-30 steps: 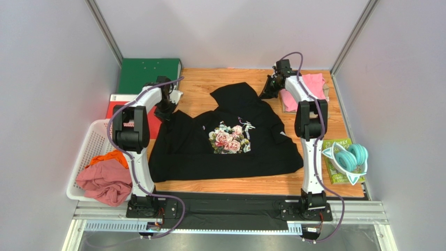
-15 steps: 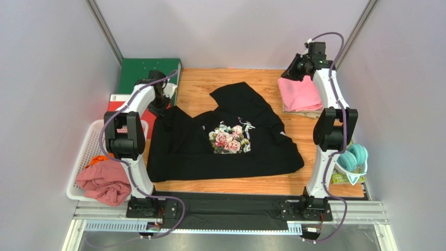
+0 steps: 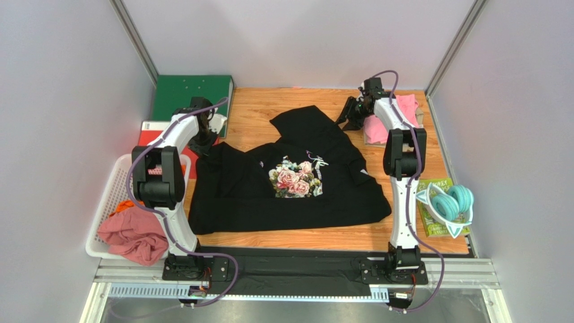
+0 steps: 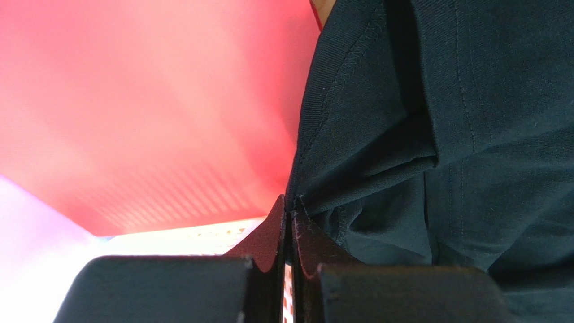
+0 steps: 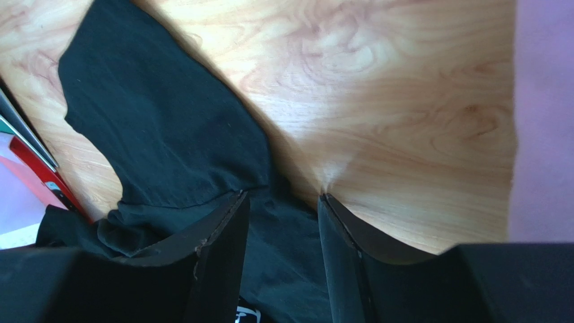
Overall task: Fold and stack the t-shirts
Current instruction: Flatten out the tshirt
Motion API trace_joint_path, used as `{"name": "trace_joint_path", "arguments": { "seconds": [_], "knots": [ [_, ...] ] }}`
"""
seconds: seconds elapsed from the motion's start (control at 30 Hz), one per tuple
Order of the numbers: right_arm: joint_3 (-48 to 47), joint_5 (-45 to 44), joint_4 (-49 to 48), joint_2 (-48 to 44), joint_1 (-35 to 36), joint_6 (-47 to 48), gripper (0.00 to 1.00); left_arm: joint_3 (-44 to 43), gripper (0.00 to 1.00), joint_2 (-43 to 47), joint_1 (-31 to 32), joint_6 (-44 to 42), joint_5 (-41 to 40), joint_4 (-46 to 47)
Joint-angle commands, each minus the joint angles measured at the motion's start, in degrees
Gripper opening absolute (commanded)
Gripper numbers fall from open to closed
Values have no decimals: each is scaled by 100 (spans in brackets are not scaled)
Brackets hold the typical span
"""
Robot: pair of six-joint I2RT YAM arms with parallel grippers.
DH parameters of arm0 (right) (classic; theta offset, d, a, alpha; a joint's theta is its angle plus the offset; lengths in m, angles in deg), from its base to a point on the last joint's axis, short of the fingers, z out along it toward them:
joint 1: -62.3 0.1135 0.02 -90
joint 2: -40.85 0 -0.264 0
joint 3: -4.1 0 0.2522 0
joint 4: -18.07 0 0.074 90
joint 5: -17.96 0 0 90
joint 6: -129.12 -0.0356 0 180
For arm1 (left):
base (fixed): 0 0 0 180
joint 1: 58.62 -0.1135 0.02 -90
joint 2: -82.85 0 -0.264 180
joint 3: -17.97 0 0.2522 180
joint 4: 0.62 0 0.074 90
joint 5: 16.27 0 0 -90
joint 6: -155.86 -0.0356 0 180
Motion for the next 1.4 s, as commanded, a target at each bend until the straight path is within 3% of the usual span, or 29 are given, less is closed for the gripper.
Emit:
{"name": "trace_joint_path", "arguments": {
  "seconds": [0.0, 0.23, 0.6, 0.83, 0.93, 1.37],
  "knots": [
    [-414, 17, 60, 107, -44, 110, 48, -63, 0, 282, -42, -107, -46, 45],
    [-440, 236, -1, 239, -35, 31, 39, -63, 0, 309, -42, -133, -55, 45],
    [-607, 438, -36, 406, 9, 49, 42, -63, 0, 317, -42, -142, -2, 27],
    [-608, 693, -124, 503, 53, -13, 24, -107, 0, 309, -42, -124, 7, 27],
    [-528, 764, -142, 468, 53, -39, 0, -142, 0, 282, -42, -107, 16, 10],
    [-274, 421, -177, -928, -393, -92, 0, -142, 0, 431, -94, -265, -195, 63]
  ]
}}
